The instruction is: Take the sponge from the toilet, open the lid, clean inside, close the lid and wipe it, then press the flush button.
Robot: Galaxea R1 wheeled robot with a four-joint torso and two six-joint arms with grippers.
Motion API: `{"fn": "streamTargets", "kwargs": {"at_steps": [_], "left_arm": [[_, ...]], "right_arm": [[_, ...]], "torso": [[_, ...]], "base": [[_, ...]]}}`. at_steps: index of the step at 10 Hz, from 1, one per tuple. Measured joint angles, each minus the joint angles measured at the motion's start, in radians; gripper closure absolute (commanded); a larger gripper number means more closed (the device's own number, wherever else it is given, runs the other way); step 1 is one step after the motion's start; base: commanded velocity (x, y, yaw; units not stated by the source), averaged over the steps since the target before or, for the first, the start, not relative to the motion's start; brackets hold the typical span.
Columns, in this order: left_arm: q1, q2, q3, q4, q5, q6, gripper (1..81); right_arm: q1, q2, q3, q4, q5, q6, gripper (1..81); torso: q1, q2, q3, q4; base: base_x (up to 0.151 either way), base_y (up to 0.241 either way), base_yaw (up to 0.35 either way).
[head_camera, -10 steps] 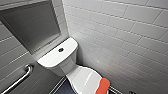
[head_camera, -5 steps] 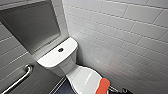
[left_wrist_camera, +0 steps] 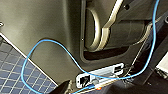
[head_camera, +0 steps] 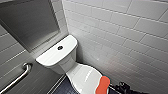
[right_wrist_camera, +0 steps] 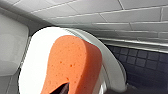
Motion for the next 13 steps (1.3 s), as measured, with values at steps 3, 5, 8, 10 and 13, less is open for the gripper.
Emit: {"fn": "streamTargets", "kwargs": {"at_steps": [3,5,8,10,13], "left_arm": [[-0.002,0.001,-0.001,0.000,-0.002,0.000,1.0],[-0.009,0.007,-0.006,0.000,-0.003,0.000,1.0],[-0.011,0.033,-0.051,0.000,-0.004,0.000,1.0],[-0.010,0.050,-0.071,0.000,-0.004,0.001,1.0],[-0.010,0.050,-0.074,0.001,-0.004,0.001,1.0]], "right_arm": [[-0.004,0.019,0.000,0.000,-0.016,0.000,1.0],[0.001,0.006,0.024,0.000,-0.013,0.006,1.0],[0.004,-0.053,0.185,0.000,-0.009,0.010,1.0],[0.006,-0.129,0.280,0.000,-0.007,0.020,1.0],[0.006,-0.192,0.346,0.001,-0.009,0.029,1.0]], "torso": [[0.000,0.001,-0.043,0.000],[0.001,0.001,-0.045,0.000],[0.001,0.001,-0.045,0.000],[0.001,0.001,-0.045,0.000],[0.001,0.001,-0.045,0.000]], "base": [[0.000,0.000,0.000],[0.000,0.000,0.000],[0.000,0.000,0.000],[0.000,0.000,0.000],[0.000,0.000,0.000]]}}
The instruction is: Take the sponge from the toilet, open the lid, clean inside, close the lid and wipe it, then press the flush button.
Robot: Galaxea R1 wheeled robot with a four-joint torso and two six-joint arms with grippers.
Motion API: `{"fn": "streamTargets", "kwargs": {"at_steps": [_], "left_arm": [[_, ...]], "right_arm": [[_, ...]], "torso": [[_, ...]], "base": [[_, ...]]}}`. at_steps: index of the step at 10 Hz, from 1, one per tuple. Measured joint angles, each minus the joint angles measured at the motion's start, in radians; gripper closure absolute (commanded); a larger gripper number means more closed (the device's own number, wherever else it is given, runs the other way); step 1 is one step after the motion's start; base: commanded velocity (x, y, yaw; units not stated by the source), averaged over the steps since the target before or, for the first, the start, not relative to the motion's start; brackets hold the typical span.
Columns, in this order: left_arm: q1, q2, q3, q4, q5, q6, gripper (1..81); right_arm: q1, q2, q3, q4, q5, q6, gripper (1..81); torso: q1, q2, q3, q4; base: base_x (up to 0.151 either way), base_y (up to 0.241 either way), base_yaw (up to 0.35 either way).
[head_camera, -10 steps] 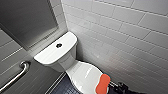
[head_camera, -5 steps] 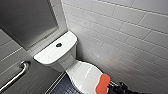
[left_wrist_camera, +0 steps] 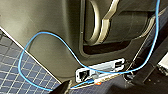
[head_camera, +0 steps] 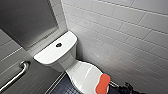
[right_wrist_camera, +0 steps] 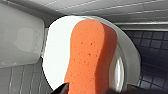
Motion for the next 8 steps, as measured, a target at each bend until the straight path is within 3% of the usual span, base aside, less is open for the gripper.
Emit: {"fn": "streamTargets", "kwargs": {"at_steps": [2,8], "left_arm": [[0.000,-0.001,0.000,0.000,0.000,0.000,1.0],[0.000,-0.004,0.000,0.000,0.000,0.000,1.0]], "right_arm": [[0.003,0.018,-0.003,0.000,0.000,0.001,1.0],[0.006,0.197,-0.207,0.001,-0.028,0.004,1.0]], "torso": [[0.000,0.000,0.000,0.000],[0.000,0.000,0.000,0.000]], "base": [[0.000,0.000,0.000],[0.000,0.000,0.000]]}}
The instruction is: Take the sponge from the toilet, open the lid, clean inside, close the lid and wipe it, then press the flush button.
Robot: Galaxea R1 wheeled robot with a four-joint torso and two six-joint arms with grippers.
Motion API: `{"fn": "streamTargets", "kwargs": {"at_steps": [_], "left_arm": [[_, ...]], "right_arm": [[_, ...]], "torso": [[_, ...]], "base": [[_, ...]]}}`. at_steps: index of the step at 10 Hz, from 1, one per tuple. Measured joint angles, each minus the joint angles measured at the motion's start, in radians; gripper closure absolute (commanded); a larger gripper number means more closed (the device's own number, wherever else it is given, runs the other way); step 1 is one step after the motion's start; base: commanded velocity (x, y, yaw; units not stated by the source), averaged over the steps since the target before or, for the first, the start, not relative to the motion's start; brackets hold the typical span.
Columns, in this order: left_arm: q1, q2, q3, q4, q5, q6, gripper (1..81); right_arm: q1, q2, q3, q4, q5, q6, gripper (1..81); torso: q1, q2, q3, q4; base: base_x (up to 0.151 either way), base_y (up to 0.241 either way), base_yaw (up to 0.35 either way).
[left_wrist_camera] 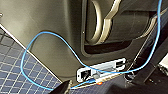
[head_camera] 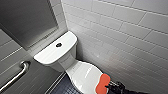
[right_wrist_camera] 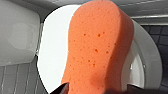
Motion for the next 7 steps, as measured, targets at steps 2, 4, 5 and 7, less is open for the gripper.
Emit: {"fn": "streamTargets", "kwargs": {"at_steps": [2,4,5,7], "left_arm": [[0.000,0.000,0.000,0.000,0.000,0.000,1.0],[0.000,-0.002,0.000,0.000,0.000,0.000,1.0],[0.000,-0.002,0.000,0.000,0.000,0.000,1.0],[0.000,-0.002,0.000,0.000,0.001,0.000,1.0]], "right_arm": [[0.012,0.032,-0.039,0.000,-0.011,0.000,1.0],[0.023,0.040,-0.059,0.000,-0.010,0.001,1.0],[0.021,0.046,-0.064,0.000,-0.011,0.000,1.0],[0.020,0.049,-0.065,-0.002,-0.014,0.000,1.0]], "torso": [[0.000,0.000,0.000,0.000],[0.000,0.000,-0.001,0.000],[0.000,0.000,-0.008,0.000],[0.000,0.000,-0.031,0.000]], "base": [[0.000,0.000,0.000],[0.000,0.000,0.000],[0.000,0.000,0.000],[0.000,0.000,0.000]]}}
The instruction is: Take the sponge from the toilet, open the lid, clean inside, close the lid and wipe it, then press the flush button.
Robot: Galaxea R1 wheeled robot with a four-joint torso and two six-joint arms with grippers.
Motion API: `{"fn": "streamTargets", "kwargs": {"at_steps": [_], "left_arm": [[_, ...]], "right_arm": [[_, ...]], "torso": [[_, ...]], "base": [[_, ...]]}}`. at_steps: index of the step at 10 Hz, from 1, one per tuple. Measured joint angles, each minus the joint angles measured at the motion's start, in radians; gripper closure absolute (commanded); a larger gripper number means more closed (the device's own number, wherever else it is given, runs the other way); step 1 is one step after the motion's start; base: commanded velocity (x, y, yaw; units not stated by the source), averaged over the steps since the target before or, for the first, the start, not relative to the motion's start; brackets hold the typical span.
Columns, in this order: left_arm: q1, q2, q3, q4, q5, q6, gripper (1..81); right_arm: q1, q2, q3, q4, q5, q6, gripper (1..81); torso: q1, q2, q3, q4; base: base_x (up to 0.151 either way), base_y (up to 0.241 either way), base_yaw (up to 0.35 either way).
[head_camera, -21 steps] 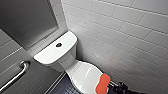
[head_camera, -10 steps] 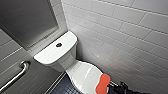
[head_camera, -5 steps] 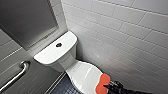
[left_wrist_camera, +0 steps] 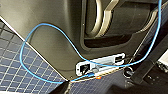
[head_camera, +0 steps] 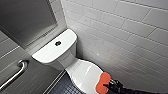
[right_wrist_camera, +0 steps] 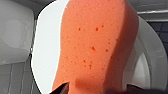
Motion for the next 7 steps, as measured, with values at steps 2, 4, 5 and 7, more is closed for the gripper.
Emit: {"fn": "streamTargets", "kwargs": {"at_steps": [2,4,5,7], "left_arm": [[-0.003,0.000,0.000,0.000,-0.001,0.000,1.0],[-0.003,0.000,0.000,0.000,-0.001,0.000,1.0],[-0.003,0.000,0.000,0.000,-0.001,0.000,1.0],[-0.003,-0.003,0.000,0.000,0.000,0.000,1.0]], "right_arm": [[0.007,0.002,0.000,0.000,0.001,0.000,1.0],[0.013,0.027,-0.014,0.000,0.005,-0.001,1.0],[0.013,0.043,-0.037,-0.001,0.004,-0.001,1.0],[0.006,0.079,-0.105,-0.001,0.007,-0.001,1.0]], "torso": [[0.000,0.000,-0.004,0.000],[0.000,0.000,-0.004,0.000],[0.000,0.000,-0.004,0.000],[0.000,0.000,-0.004,0.000]], "base": [[0.000,0.000,0.000],[0.000,0.000,0.000],[0.000,0.000,0.000],[0.000,0.000,0.000]]}}
